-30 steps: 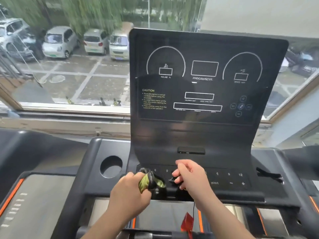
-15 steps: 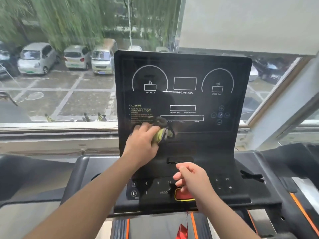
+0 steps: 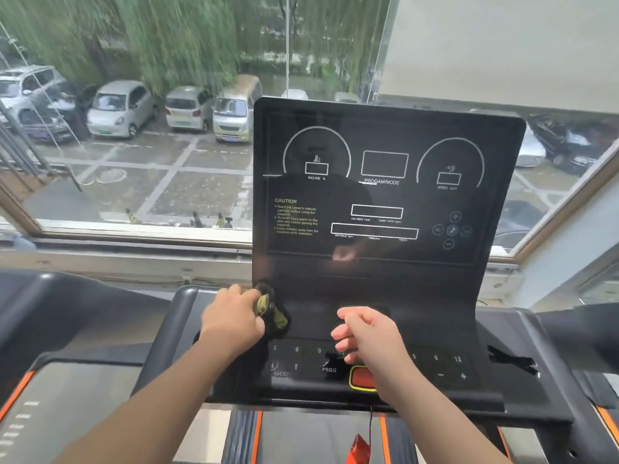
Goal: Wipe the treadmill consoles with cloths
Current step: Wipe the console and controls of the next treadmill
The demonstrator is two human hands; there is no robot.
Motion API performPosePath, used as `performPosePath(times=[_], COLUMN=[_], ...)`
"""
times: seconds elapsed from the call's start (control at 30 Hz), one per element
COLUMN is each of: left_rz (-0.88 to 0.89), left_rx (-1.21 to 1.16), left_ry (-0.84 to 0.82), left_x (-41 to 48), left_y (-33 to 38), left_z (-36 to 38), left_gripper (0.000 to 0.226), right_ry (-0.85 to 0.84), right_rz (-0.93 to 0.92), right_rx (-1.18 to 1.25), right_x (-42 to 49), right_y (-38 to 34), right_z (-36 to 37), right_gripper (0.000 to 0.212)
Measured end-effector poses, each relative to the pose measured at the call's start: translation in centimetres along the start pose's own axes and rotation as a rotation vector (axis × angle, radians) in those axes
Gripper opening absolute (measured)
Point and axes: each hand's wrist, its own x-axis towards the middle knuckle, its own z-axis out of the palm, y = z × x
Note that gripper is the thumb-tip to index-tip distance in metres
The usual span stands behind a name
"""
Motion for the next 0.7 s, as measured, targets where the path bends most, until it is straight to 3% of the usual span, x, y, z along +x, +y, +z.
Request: performPosePath(times=[0.2, 0.33, 0.43, 0.53, 0.63, 0.7], left_rz=[-0.024, 0.098, 0.152, 0.14, 0.1, 0.036], left_rx=[-0.049, -0.142, -0.369, -0.577, -0.832, -1.015], left_ry=[-0.125, -0.212, -0.326, -0.339, -0.394, -0.474], left_x=[-3.9, -7.7, -9.8, -9.8, -10.6, -12.2], left_y=[1.1, 3.0, 5.2, 7.5, 10.6, 12.8], left_z=[1.1, 2.6, 3.3, 2.6, 0.6, -0.1], left_gripper=[0.024, 0.015, 0.015, 0.014, 0.009, 0.018], right_ry=[0.02, 0.096, 0.144, 0.203, 0.235, 0.237], right_rz=[0.006, 0.036, 0.033, 0.026, 0.023, 0.046], right_rx=[-0.017, 0.062, 0.053, 0.031, 0.018, 0.011], right_x=[-0.2, -0.9, -1.2, -2.0, -3.6, -5.2], right_y=[0.7, 1.5, 3.1, 4.9, 6.5, 7.7], right_z=[-0.2, -1.6, -3.1, -5.3, -7.5, -8.9], right_gripper=[0.017, 0.017, 0.02, 0.019, 0.019, 0.023])
